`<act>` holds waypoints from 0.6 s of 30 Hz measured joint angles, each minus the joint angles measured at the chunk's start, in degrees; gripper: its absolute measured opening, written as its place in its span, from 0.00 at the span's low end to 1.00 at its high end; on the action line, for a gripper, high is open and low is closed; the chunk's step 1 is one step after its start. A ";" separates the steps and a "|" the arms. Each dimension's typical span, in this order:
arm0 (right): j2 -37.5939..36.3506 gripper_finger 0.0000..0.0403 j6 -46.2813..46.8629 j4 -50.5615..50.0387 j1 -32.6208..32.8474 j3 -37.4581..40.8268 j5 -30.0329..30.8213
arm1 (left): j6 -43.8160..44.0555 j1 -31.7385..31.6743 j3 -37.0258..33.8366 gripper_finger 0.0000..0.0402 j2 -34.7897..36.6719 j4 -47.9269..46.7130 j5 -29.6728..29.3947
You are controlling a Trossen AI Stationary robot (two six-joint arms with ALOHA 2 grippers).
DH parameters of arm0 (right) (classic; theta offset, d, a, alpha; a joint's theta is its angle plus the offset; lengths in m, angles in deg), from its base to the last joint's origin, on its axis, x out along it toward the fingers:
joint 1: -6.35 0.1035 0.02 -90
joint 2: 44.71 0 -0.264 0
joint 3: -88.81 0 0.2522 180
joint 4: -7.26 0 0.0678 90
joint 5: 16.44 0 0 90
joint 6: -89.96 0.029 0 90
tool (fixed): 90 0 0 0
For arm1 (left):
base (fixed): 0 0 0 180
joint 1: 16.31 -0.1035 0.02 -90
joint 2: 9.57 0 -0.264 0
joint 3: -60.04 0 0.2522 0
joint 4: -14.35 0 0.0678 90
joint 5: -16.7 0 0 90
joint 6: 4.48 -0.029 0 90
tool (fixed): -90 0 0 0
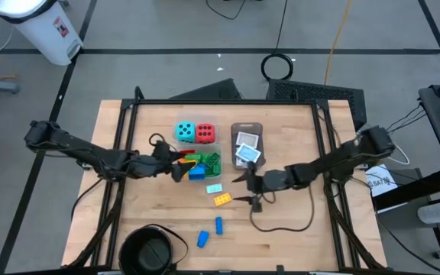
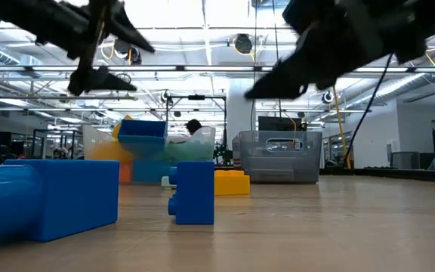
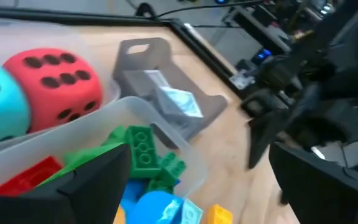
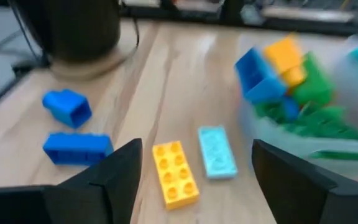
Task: Pick & Place Toys
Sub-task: Put the yellow game piece into the bottom transparent bin
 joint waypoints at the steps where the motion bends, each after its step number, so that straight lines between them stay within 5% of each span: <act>1: 2.02 0.68 -0.39 -0.05 -0.51 -1.11 -1.28 | -1.16 0.03 0.01 0.95 0.24 0.60 0.50; 8: 12.18 0.65 -3.03 -0.28 -2.61 -5.36 -8.15 | -6.20 0.16 0.04 0.92 0.47 3.67 2.66; 18: 20.34 0.62 -4.58 1.55 -3.84 -7.27 -8.56 | -10.57 0.14 0.04 0.96 0.47 3.73 2.65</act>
